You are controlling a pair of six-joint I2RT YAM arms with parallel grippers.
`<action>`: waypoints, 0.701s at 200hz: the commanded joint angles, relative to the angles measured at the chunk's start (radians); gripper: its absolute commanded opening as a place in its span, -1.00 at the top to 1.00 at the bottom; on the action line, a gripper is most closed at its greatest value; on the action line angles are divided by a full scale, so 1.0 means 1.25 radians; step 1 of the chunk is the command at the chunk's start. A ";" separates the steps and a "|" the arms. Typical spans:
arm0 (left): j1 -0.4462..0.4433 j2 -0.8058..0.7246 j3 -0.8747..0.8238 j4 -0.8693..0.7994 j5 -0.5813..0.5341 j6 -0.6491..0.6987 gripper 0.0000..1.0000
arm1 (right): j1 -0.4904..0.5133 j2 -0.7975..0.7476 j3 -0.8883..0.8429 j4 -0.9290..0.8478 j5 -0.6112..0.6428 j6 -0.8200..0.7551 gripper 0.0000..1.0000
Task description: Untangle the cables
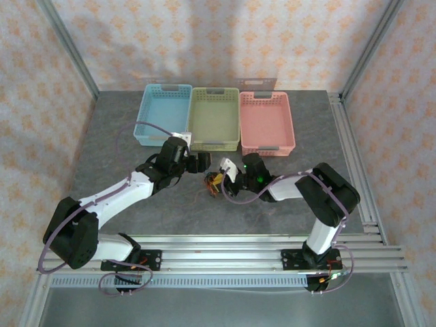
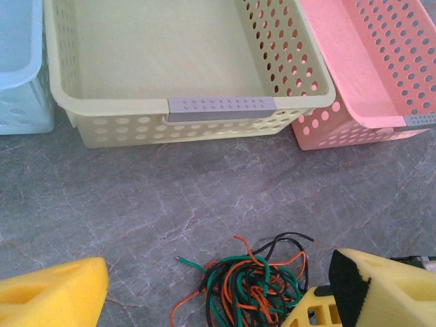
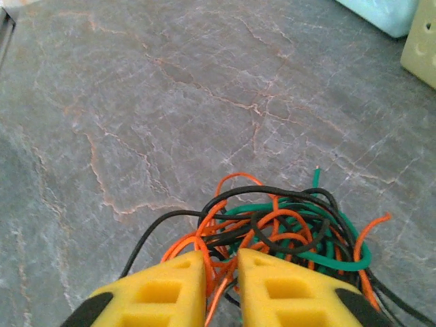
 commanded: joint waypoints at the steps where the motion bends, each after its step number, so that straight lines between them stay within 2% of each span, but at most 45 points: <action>1: -0.001 -0.019 0.017 -0.012 -0.020 0.006 -0.72 | 0.003 -0.028 -0.008 0.023 0.022 -0.012 0.87; 18: -0.001 -0.017 0.019 -0.013 -0.016 0.005 -0.71 | 0.001 -0.045 -0.036 0.073 0.047 -0.006 1.00; 76: -0.002 0.036 0.055 -0.039 0.027 0.003 -0.64 | -0.049 -0.072 -0.120 0.301 0.081 0.097 1.00; 140: -0.016 0.092 0.092 -0.067 0.065 0.019 -0.46 | -0.091 -0.059 -0.139 0.396 0.102 0.186 1.00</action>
